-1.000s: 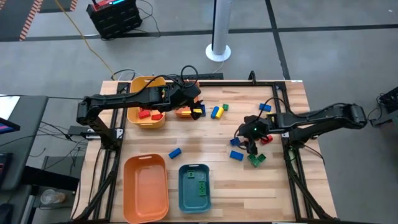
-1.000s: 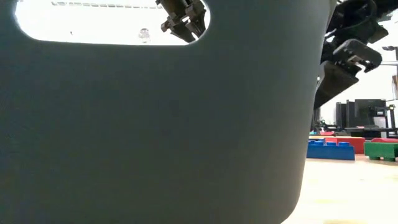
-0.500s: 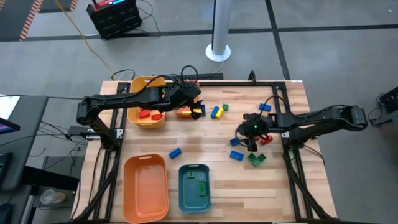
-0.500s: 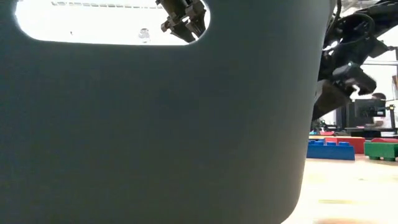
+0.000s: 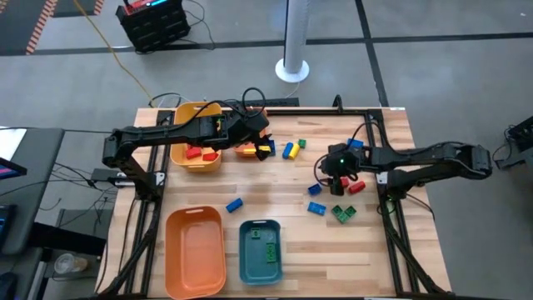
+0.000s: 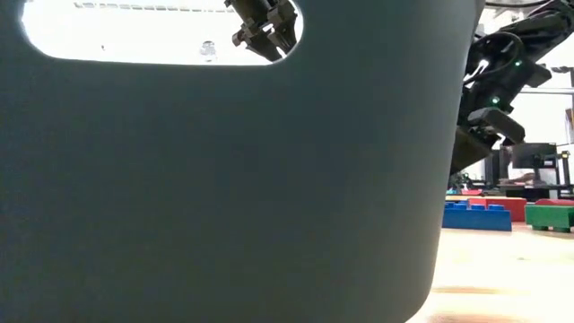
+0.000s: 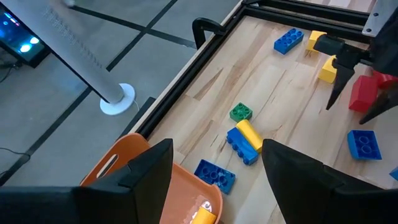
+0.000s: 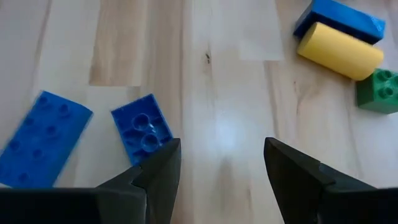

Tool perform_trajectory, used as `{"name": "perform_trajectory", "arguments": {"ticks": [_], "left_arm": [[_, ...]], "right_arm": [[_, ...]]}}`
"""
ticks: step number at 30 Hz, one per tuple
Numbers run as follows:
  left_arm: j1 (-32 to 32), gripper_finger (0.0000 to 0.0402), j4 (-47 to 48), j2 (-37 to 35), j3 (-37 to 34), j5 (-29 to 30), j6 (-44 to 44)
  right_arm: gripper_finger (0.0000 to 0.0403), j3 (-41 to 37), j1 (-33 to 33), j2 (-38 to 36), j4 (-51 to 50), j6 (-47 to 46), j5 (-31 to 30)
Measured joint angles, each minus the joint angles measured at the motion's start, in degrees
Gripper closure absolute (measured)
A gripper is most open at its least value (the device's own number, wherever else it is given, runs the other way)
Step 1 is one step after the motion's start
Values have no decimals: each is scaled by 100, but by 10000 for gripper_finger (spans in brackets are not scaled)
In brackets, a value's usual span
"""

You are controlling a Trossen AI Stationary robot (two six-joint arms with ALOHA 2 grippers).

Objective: Sort blocks
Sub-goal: Put the blue game piece into the large orange bin

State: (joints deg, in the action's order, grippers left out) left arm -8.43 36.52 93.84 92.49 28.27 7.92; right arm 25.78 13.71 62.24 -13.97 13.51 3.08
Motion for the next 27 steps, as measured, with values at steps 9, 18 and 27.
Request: {"name": "perform_trajectory", "arguments": {"ticks": [9,18,27], "left_arm": [[-1,162,2,0,1,0,0],[-2,162,2,0,0,0,0],[-1,162,-264,0,-4,0,416]], "right_arm": [[163,0,-41,0,-44,-374,-6],[163,7,-185,0,-179,-627,-1],[163,8,-279,90,-56,-293,138]]}}
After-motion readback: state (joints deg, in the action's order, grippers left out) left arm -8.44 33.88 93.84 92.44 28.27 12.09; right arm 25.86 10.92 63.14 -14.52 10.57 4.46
